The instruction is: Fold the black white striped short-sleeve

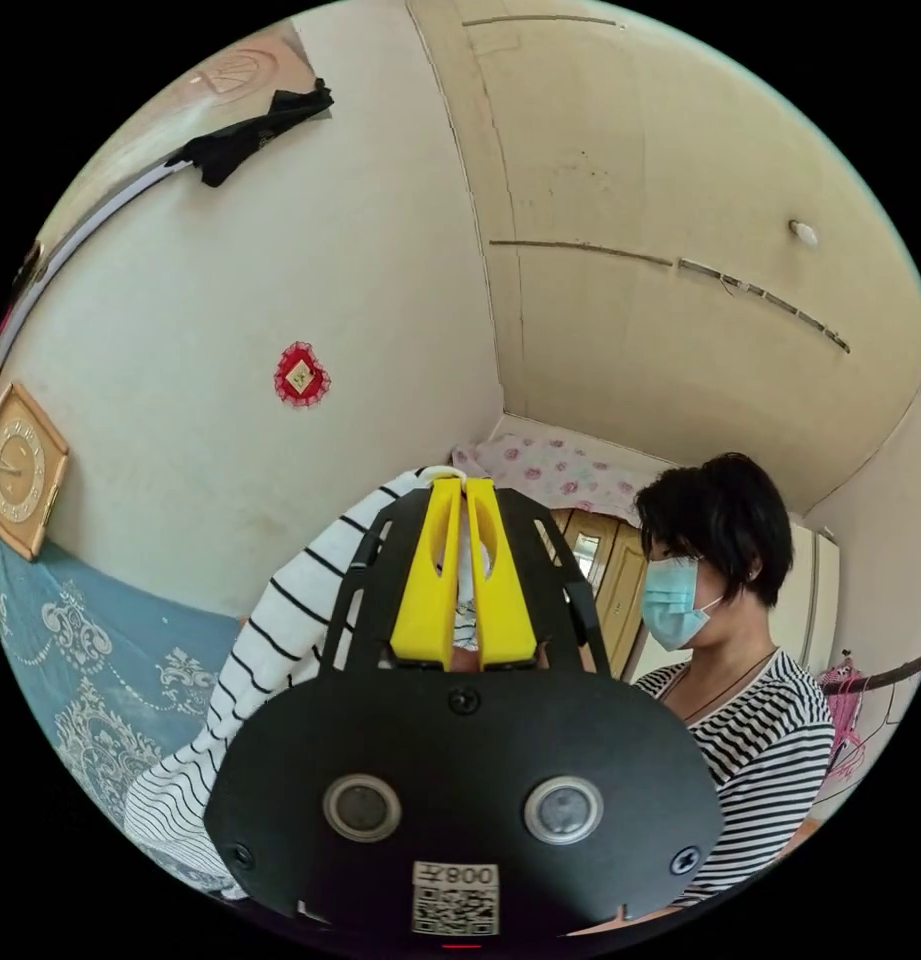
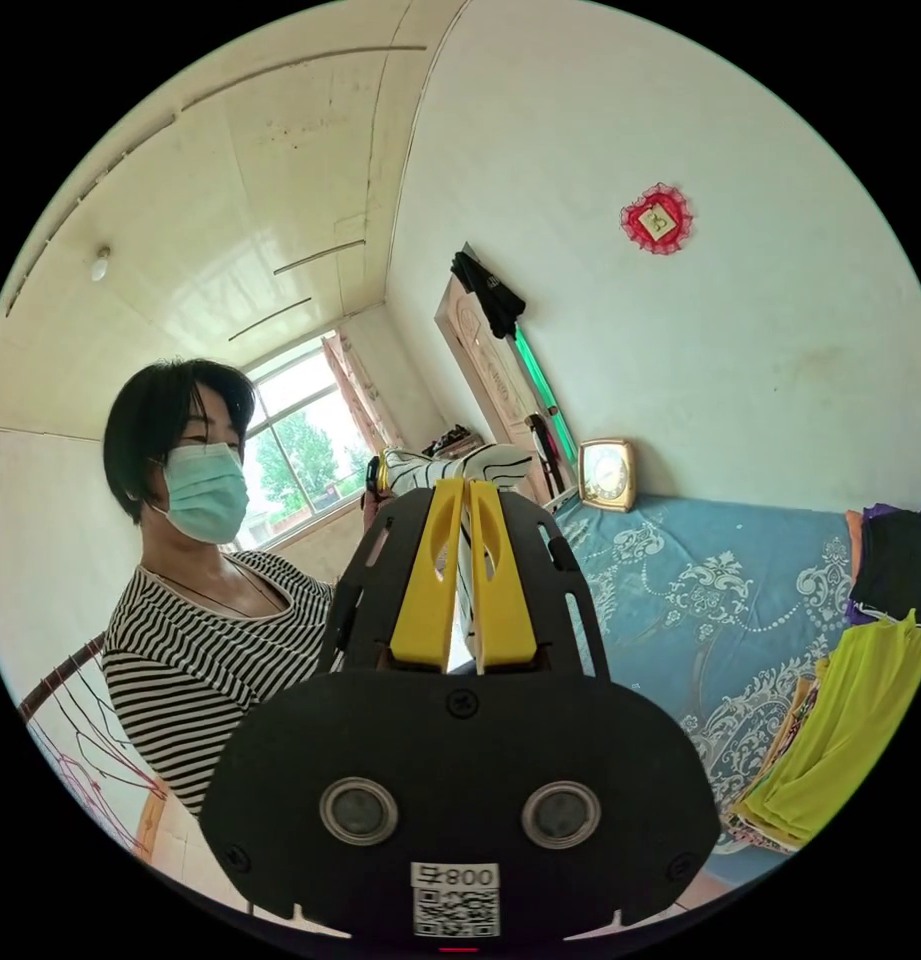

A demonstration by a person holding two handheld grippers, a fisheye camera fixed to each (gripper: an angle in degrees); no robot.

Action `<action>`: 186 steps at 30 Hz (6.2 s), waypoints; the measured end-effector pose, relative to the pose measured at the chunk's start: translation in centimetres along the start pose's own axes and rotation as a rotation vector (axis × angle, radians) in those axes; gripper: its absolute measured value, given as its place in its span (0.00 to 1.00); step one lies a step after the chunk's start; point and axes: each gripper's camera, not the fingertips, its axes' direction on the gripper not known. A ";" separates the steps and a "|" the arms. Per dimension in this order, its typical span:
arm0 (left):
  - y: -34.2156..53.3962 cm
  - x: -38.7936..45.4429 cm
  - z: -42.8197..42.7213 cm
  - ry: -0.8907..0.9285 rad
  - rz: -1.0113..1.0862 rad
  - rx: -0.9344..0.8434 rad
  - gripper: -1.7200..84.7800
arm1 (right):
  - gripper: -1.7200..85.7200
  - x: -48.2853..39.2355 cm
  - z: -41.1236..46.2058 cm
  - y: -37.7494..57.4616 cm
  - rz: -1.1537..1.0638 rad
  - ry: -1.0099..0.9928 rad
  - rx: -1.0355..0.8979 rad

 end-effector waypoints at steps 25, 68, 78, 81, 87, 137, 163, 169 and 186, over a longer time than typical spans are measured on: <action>-12.2 -12.6 2.9 -0.367 0.093 -0.088 0.03 | 0.02 16.1 10.4 -8.2 0.005 0.029 -0.088; 13.5 -45.2 -33.5 -1.414 -0.674 -0.364 0.06 | 0.03 57.1 34.6 4.8 0.470 1.046 -0.929; 17.8 -42.4 -37.7 -1.310 -0.680 -0.369 0.12 | 0.04 60.8 27.5 5.9 0.705 1.102 -0.896; 23.4 -39.9 -39.1 -1.149 -0.750 -0.375 0.13 | 0.05 59.8 26.9 10.8 0.769 0.939 -0.840; 34.7 -33.3 -39.9 -0.981 -0.902 -0.608 0.15 | 0.08 54.0 27.9 22.4 0.856 0.577 -0.827; 47.0 -22.9 -47.5 -0.808 -0.960 -0.513 0.08 | 0.03 51.0 21.6 36.8 1.053 0.402 -0.798; 37.0 -68.2 -23.6 -1.088 -0.490 -0.893 0.11 | 0.07 72.5 57.7 8.7 0.279 0.663 -0.839; 38.3 -76.1 -20.1 -1.156 -0.397 -1.017 0.10 | 0.06 77.5 64.5 9.5 0.304 0.745 -0.904; 37.1 -86.9 -18.7 -1.134 -0.377 -0.918 0.04 | 0.02 81.0 66.5 4.7 0.330 0.752 -0.802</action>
